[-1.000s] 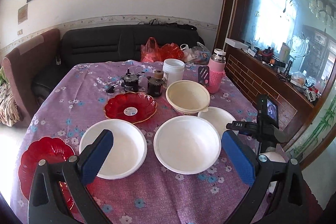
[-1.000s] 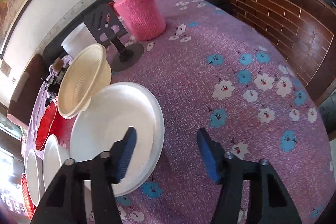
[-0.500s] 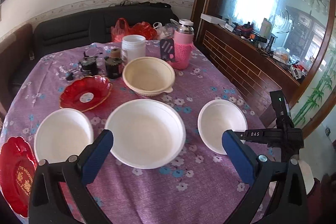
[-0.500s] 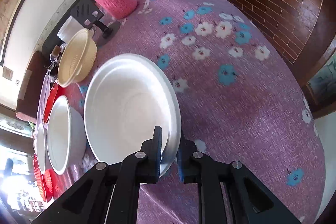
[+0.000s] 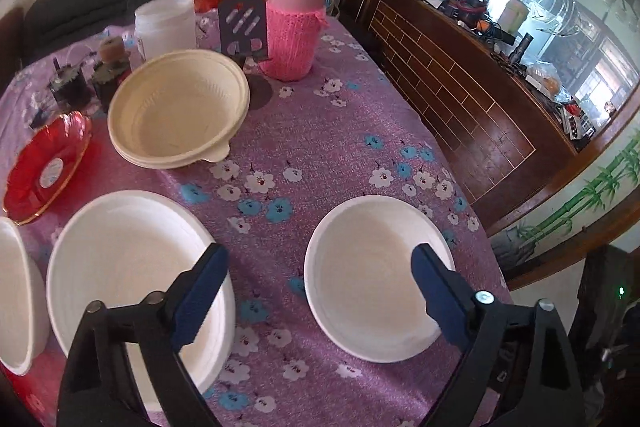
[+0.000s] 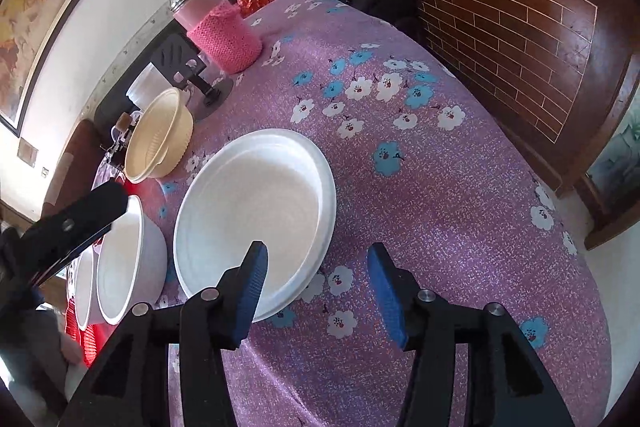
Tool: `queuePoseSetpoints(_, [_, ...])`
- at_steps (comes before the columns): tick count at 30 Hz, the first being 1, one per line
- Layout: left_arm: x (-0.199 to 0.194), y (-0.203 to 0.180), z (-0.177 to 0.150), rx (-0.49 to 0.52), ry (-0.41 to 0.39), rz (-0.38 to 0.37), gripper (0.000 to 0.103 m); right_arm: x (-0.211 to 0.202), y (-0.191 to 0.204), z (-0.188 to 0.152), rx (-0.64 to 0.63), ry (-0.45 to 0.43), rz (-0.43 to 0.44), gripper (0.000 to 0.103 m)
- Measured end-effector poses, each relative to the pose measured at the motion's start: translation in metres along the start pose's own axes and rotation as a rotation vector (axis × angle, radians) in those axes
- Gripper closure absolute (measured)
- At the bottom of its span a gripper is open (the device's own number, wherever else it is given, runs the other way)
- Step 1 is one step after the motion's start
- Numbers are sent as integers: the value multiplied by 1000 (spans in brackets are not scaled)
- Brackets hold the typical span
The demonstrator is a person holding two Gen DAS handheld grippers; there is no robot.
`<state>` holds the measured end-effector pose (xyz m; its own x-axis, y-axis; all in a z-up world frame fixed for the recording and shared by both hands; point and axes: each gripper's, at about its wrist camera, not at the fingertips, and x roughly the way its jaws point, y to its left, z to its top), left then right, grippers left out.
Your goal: Organize plates and bowls
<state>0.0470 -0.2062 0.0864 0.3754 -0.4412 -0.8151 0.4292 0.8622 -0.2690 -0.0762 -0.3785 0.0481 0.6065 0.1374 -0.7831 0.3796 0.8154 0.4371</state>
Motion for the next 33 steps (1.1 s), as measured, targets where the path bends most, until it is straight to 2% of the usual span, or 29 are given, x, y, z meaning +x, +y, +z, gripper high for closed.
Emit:
queuePoseSetpoints(3, [25, 3, 6, -30, 76, -33, 36, 1, 0, 1, -6, -13, 5, 47])
queuePoseSetpoints(9, [48, 1, 7, -33, 111, 3, 36, 8, 4, 1, -12, -11, 13, 49])
queuePoseSetpoints(13, [54, -7, 4, 9, 122, 9, 39, 16, 5, 0, -10, 3, 13, 54])
queuePoseSetpoints(15, [56, -10, 5, 34, 132, 7, 55, 19, 6, -1, -5, 5, 6, 58])
queuePoseSetpoints(17, [62, -13, 4, 42, 163, -8, 81, 22, 6, -1, 3, 7, 7, 63])
queuePoseSetpoints(18, [64, -14, 3, 49, 172, -7, 88, 23, 5, -2, 8, 9, 6, 66])
queuePoseSetpoints(22, [59, -16, 1, 78, 147, -1, 90, 25, 4, -2, 24, 3, -19, 80])
queuePoseSetpoints(29, [26, -20, -7, 92, 63, -15, 90, 0, 10, -4, 9, -62, -5, 83])
queuePoseSetpoints(33, [-5, -11, -16, 53, 7, -43, 90, -21, 26, -6, -30, -105, -1, 84])
